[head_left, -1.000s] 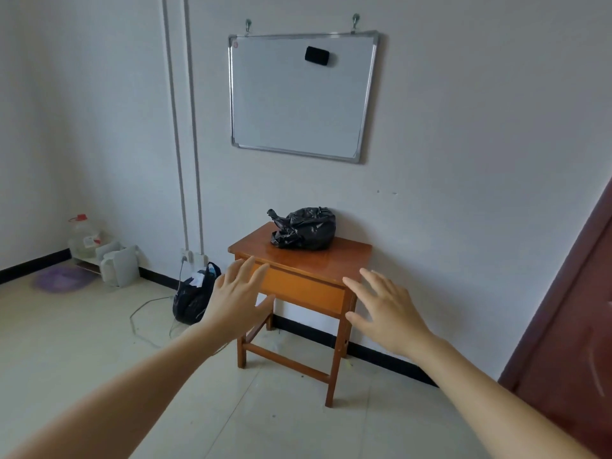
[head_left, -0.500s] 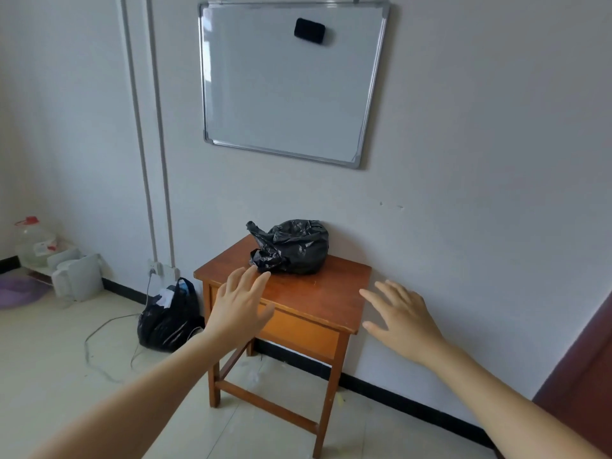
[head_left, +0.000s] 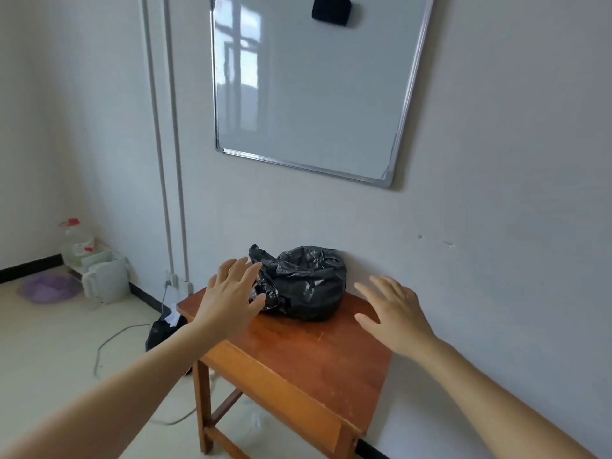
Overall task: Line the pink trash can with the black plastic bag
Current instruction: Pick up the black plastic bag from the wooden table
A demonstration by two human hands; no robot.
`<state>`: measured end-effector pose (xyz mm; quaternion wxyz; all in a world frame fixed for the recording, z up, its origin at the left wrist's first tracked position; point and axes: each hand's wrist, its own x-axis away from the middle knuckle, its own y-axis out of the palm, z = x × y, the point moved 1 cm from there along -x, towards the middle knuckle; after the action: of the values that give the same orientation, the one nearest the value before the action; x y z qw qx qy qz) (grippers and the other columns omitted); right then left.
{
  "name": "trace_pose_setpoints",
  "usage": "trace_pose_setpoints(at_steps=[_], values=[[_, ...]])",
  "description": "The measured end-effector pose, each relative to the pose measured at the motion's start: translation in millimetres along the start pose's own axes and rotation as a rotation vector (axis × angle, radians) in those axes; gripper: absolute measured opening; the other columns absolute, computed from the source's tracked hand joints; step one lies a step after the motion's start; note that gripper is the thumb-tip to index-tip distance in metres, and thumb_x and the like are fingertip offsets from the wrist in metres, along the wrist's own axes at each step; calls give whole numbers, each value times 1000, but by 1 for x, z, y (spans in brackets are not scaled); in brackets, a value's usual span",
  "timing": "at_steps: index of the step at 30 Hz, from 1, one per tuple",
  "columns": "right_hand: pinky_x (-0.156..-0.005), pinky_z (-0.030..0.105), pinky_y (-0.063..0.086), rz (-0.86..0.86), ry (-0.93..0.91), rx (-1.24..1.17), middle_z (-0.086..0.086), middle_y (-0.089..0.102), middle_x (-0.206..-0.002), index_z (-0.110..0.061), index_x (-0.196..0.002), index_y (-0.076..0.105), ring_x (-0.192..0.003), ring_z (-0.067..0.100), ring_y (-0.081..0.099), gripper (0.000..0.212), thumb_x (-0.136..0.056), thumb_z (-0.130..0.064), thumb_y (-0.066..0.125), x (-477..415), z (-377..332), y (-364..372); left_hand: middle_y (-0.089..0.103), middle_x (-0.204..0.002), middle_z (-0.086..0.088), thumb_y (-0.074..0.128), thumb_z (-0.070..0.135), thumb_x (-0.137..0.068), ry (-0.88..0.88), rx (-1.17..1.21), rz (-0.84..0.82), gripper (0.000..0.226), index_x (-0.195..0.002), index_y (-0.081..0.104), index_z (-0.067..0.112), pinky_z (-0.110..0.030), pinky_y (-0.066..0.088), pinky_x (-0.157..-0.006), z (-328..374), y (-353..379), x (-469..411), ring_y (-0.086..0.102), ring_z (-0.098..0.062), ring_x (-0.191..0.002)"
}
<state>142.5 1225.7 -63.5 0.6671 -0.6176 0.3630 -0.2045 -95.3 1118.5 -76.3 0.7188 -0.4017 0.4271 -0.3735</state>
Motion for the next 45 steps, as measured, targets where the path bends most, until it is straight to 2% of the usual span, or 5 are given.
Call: trace_pose_setpoints(at_steps=[20,25,29,36,45], values=[[-118,44,9,-255,-96,27,6,14,-156,-27,-143,17,-145,23,3,56,-94,-43,36,-216,35,138,9,-157,-6,44,44,-89,-20,-142,-353,66,-145,14,24,-43,11,-118,-70,175,-154,2,-25,-145],[-117,46,2,-328,-104,66,6,9,-157,-28,-144,13,-145,22,-2,59,-93,-45,37,-266,21,169,62,-127,-8,64,72,-52,102,-290,-431,81,-119,58,28,-42,51,-91,-85,208,-200,56,-28,-120],[-114,51,-9,-405,-181,133,7,-1,-158,-28,-144,-7,-144,26,-12,84,-84,-58,45,-301,15,206,-3,-157,-12,50,50,-84,184,-217,-584,82,-146,4,23,-50,-1,-117,-107,249,-217,-7,-30,-145],[-112,59,-9,-523,-304,210,15,-22,-153,-30,-126,-35,-142,38,-15,119,-64,-71,58,-301,22,241,18,-154,-12,51,31,-89,211,-284,-591,69,-145,12,22,-45,13,-116,-136,246,-216,13,-28,-143],[-96,54,43,-241,-378,179,-2,71,-102,-26,-128,49,-94,17,67,77,-58,-38,80,-302,21,241,67,-109,7,52,32,-87,-52,54,-424,28,-114,59,29,-27,41,-89,-141,198,-206,59,-14,-104]])
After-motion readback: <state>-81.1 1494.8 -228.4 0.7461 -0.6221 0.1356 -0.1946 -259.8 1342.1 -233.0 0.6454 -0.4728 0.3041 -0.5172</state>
